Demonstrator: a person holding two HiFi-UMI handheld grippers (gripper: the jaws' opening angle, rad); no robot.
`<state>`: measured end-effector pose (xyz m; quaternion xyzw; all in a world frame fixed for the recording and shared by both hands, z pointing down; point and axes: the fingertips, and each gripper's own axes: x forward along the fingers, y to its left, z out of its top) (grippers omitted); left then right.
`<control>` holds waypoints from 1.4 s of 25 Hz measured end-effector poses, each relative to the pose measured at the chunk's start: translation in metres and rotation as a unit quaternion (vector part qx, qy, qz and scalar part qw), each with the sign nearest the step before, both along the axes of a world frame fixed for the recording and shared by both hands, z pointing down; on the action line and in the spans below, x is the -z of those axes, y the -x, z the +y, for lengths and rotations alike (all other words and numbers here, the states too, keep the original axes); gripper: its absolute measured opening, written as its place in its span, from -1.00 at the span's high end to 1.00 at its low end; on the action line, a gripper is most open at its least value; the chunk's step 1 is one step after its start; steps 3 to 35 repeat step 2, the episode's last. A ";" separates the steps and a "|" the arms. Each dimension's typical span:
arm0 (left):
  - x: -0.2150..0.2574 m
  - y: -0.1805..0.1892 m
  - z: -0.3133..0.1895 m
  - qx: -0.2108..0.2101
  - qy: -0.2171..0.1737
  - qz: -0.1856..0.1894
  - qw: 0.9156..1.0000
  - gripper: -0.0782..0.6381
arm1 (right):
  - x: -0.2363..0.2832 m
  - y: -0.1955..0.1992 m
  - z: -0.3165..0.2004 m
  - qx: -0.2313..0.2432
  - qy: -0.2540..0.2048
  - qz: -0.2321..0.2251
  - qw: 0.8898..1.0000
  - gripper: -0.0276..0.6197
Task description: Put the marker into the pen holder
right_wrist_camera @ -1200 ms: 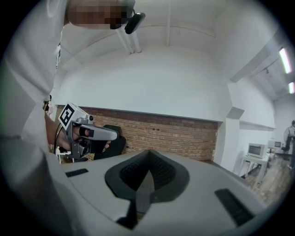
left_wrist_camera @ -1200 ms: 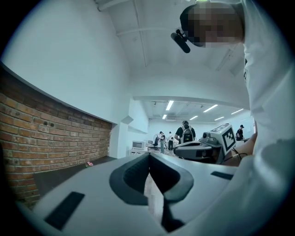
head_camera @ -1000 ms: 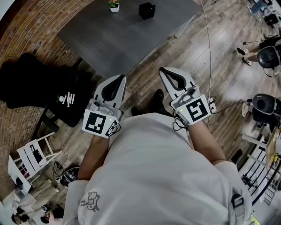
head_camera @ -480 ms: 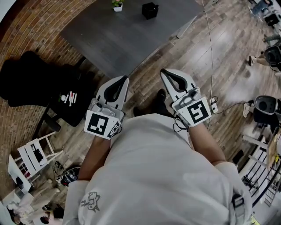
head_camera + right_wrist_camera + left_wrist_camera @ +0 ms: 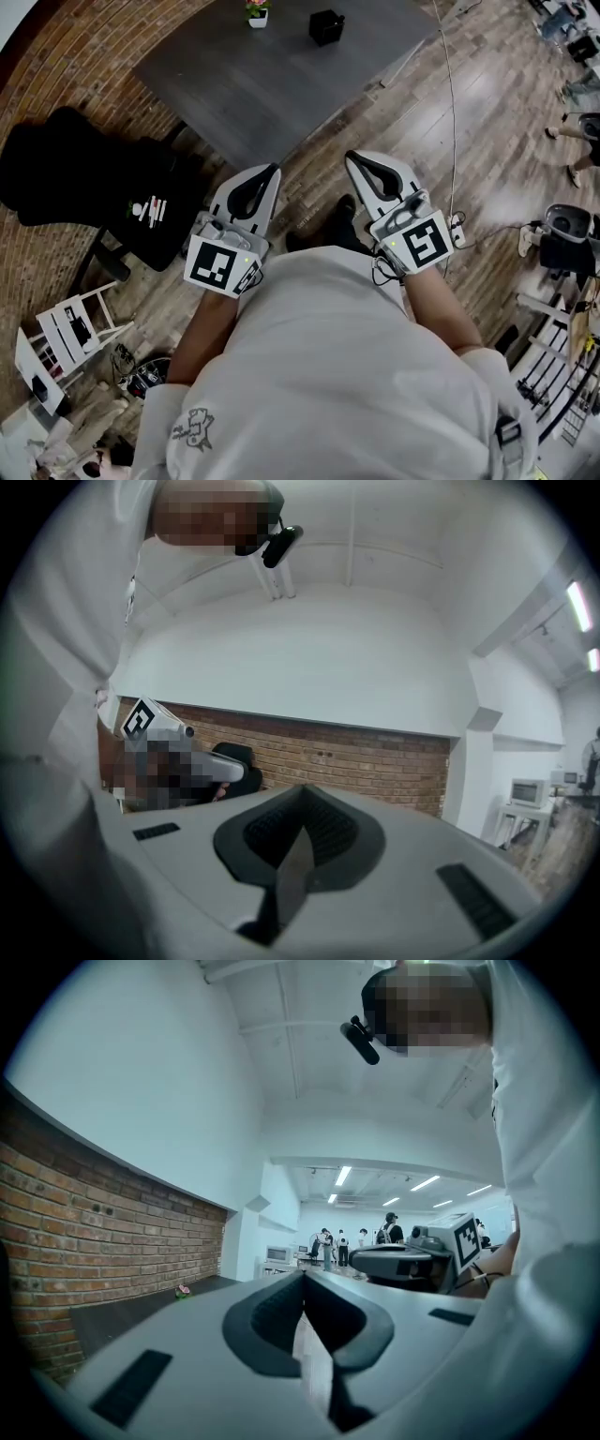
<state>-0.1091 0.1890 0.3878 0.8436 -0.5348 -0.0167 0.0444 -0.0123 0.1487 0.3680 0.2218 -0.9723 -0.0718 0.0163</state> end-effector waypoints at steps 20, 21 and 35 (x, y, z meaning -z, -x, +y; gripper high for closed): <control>0.000 0.001 -0.001 0.001 -0.001 0.000 1.000 0.75 | -0.001 0.001 0.000 0.001 0.007 -0.001 1.000 0.90; 0.000 0.001 -0.001 0.001 -0.001 0.000 1.000 0.75 | -0.001 0.001 0.000 0.001 0.007 -0.001 1.000 0.90; 0.000 0.001 -0.001 0.001 -0.001 0.000 1.000 0.75 | -0.001 0.001 0.000 0.001 0.007 -0.001 1.000 0.90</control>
